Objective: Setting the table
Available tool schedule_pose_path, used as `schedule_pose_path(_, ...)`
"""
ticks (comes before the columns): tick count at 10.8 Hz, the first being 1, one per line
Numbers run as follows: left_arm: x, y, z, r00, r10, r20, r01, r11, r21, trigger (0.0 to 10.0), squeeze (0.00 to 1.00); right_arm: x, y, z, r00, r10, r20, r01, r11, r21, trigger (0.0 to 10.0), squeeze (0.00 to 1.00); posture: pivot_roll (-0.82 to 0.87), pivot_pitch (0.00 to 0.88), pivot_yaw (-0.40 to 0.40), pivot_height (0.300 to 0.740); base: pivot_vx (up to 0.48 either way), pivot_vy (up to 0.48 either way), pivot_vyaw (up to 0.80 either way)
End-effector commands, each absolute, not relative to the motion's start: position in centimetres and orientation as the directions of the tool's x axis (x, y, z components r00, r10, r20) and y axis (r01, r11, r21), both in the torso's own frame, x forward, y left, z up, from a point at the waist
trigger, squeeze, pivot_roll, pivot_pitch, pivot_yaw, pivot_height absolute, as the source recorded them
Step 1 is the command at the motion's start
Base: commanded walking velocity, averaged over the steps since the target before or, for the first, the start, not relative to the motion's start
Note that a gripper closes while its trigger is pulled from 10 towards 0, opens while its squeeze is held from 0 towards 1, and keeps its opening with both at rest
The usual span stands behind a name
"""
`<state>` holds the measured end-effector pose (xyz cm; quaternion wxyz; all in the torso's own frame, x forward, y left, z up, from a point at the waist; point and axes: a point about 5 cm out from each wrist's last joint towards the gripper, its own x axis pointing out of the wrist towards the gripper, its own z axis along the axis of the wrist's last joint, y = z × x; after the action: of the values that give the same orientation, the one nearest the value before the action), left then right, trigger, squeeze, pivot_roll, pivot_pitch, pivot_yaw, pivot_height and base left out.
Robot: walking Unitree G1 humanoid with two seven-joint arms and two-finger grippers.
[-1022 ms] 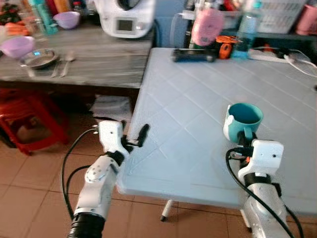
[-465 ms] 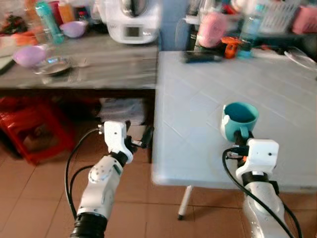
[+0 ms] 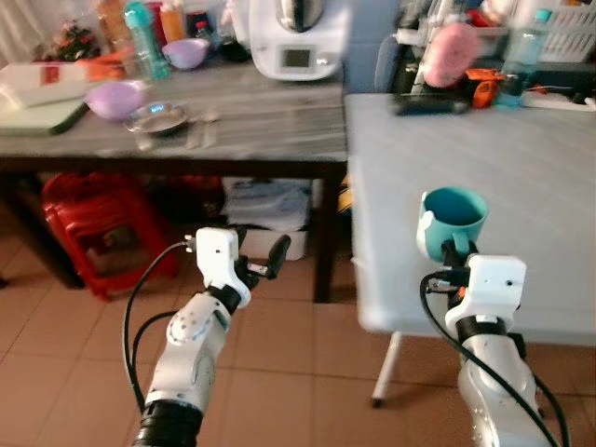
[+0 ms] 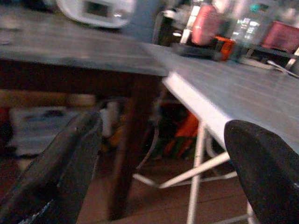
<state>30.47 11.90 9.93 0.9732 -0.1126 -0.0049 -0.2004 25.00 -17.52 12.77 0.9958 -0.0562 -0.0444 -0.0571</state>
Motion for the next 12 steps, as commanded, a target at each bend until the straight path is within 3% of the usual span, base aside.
schedule_pose_path(1, 30.56, 12.40, 10.14, 0.925, -0.376, 0.059, 0.379, 0.901, -0.208, 10.0, 0.00, 25.22, -17.03, 13.31, 0.990, -0.081, 0.116, 0.093, 0.990, -0.103, 10.0, 0.00, 0.02, 0.046, 0.024, 0.740, 0.000, 0.435, 0.00)
schedule_pose_path(11, 30.77, 13.03, 10.16, 0.936, -0.346, 0.068, 0.352, 0.921, -0.168, 10.0, 0.00, 25.25, -17.28, 12.87, 0.993, -0.052, 0.110, 0.067, 0.988, -0.138, 10.0, 0.00, 0.03, 0.030, 0.022, 0.740, 0.000, 0.436, 0.00)
schedule_pose_path(12, 30.78, 13.12, 10.16, 0.939, -0.335, 0.074, 0.343, 0.927, -0.152, 10.0, 0.00, 25.28, -17.56, 12.92, 0.992, -0.055, 0.112, 0.071, 0.987, -0.142, 10.0, 0.00, 0.03, 0.028, 0.023, 0.740, 0.000, 0.000, 0.00)
